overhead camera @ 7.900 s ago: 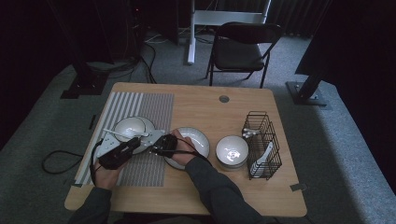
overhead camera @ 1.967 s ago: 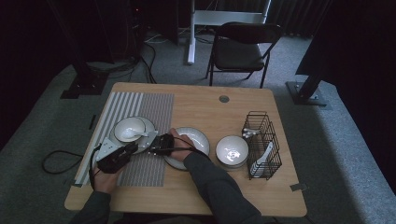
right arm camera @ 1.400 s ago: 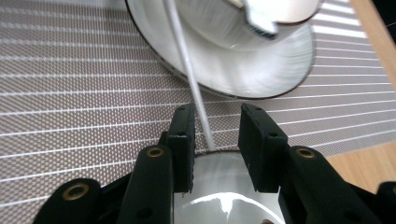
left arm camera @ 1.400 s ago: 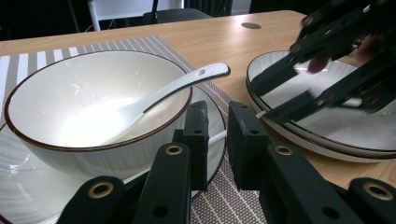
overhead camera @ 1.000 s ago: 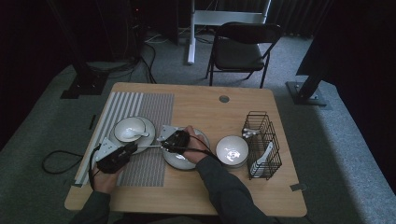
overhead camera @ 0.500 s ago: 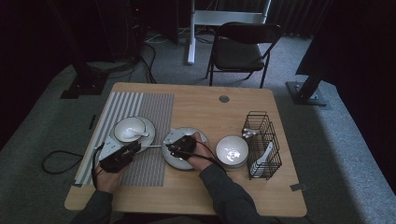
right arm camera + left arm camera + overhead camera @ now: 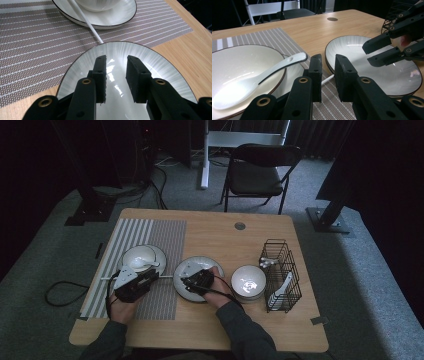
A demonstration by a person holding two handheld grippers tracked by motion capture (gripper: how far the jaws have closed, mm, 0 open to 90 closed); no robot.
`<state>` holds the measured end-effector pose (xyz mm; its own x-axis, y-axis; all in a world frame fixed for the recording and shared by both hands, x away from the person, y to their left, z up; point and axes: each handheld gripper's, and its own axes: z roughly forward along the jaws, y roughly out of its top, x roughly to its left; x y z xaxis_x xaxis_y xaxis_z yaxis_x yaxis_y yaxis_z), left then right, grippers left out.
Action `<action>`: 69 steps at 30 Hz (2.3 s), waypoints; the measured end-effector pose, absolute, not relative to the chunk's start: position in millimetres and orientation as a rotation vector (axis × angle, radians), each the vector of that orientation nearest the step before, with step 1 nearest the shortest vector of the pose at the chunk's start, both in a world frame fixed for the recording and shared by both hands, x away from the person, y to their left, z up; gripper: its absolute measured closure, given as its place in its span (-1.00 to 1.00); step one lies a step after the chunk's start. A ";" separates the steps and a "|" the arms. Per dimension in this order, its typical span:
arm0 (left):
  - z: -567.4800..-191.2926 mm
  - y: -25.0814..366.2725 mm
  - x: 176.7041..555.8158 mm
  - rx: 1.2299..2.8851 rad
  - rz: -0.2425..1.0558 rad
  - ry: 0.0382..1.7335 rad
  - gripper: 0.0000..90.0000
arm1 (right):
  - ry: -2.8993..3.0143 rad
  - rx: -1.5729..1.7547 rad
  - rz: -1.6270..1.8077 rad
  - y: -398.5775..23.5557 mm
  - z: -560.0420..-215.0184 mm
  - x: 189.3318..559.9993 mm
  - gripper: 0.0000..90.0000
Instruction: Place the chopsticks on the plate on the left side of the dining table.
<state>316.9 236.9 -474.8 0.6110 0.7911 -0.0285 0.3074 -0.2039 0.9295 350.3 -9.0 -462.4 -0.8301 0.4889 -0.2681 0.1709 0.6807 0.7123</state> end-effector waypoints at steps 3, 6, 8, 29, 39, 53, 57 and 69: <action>-472.6 234.3 318.3 1.781 0.571 0.885 0.71 | 2.445 0.531 0.985 -11.8 -463.3 347.9 0.54; -470.7 231.4 319.6 1.787 0.571 0.874 0.71 | 2.443 0.540 0.989 -14.8 -464.4 345.8 0.54; -470.1 230.6 320.0 1.790 0.571 0.871 0.70 | 2.442 0.546 0.992 -15.6 -464.8 345.1 0.54; -449.7 211.3 332.4 1.837 0.539 0.787 0.64 | 2.418 0.626 1.061 -40.0 -473.4 332.9 0.47; -436.4 200.7 340.6 1.844 0.522 0.741 0.63 | 2.412 0.622 1.081 -49.3 -475.6 328.5 0.45; -427.8 188.0 347.9 1.846 0.478 0.698 0.62 | 2.393 0.635 1.131 -62.7 -479.2 320.8 0.44; -425.5 181.2 349.0 1.846 0.470 0.682 0.62 | 2.391 0.634 1.139 -64.5 -480.2 318.8 0.44; -417.5 166.4 353.3 1.862 0.460 0.639 0.61 | 2.369 0.652 1.165 -73.2 -481.2 311.6 0.43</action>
<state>353.3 166.4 -417.5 0.7821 0.6229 0.0164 0.2130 -0.2920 0.9324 311.6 -73.2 -481.2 -0.8023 0.5749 -0.1608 0.2235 0.5391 0.8120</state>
